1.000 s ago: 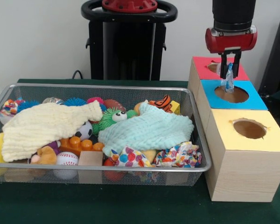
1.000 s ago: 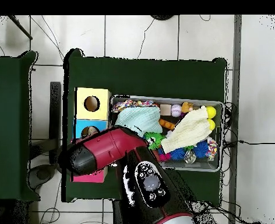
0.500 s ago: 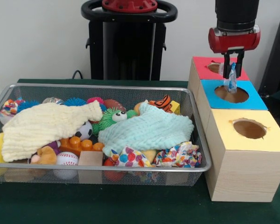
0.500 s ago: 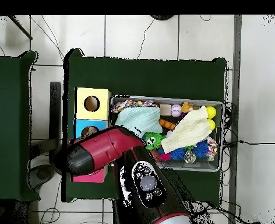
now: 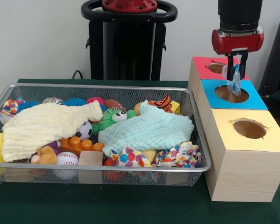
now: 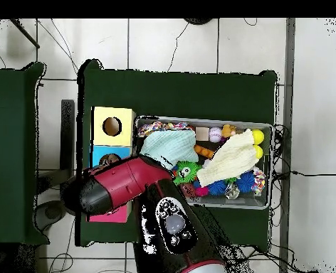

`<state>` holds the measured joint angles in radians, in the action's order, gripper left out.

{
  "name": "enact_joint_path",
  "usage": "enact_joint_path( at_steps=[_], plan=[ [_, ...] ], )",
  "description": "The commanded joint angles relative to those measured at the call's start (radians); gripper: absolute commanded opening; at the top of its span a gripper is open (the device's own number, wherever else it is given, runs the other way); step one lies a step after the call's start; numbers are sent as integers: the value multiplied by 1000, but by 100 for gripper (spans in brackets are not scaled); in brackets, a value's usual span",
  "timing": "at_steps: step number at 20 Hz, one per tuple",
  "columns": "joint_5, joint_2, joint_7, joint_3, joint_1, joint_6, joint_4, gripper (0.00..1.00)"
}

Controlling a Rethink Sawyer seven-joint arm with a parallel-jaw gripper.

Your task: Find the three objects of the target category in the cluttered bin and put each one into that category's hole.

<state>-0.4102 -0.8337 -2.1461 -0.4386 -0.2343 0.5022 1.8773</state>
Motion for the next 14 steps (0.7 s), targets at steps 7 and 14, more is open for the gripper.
enact_joint_path(
  at_steps=[7, 14],
  plan=[
    [-58, 66, -71, 111, 54, -89, -55, 0],
    [-56, 85, -66, 161, 88, -55, -92, 0]
  ],
)
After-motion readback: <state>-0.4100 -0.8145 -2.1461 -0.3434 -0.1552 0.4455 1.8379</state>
